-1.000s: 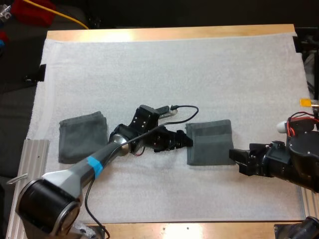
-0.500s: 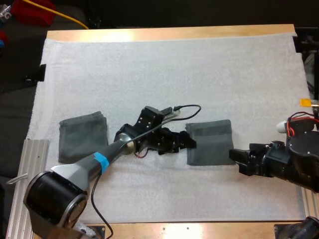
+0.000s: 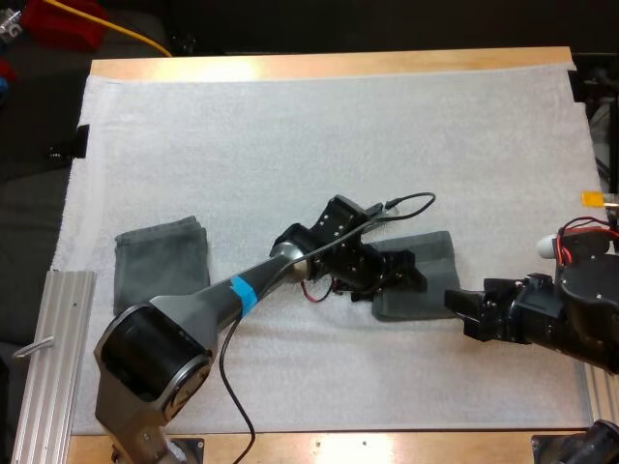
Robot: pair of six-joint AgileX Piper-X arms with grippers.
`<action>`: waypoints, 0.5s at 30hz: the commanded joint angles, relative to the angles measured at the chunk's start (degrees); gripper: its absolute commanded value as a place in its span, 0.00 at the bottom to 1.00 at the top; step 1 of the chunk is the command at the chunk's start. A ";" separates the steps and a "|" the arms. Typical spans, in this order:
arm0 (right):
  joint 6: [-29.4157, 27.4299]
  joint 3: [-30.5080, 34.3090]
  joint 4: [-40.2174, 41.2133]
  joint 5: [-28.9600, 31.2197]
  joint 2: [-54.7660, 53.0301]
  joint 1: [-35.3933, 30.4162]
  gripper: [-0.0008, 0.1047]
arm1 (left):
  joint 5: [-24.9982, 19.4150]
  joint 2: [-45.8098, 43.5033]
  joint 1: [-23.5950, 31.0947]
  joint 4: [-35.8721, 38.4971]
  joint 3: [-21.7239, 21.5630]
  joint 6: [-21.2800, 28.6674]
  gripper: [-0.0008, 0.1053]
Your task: Pick towel from pile, fold and stack
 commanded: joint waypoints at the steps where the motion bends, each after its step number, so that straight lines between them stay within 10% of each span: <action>1: -0.47 -0.49 0.09 -0.49 -0.28 0.00 0.58 | 0.86 -0.08 -0.20 0.81 -0.64 -0.33 0.66; 4: -0.47 -0.49 0.09 -0.49 -0.28 0.00 0.58 | 0.86 -0.06 -0.20 0.83 -0.65 -0.14 0.58; 10: -0.47 -0.49 0.09 -0.49 -0.28 0.00 0.58 | 1.97 -0.06 -0.20 1.32 -0.65 3.87 0.01; 15: -0.47 -0.49 0.09 -0.49 -0.28 0.00 0.58 | 5.00 -2.76 0.76 4.09 -0.65 13.42 0.01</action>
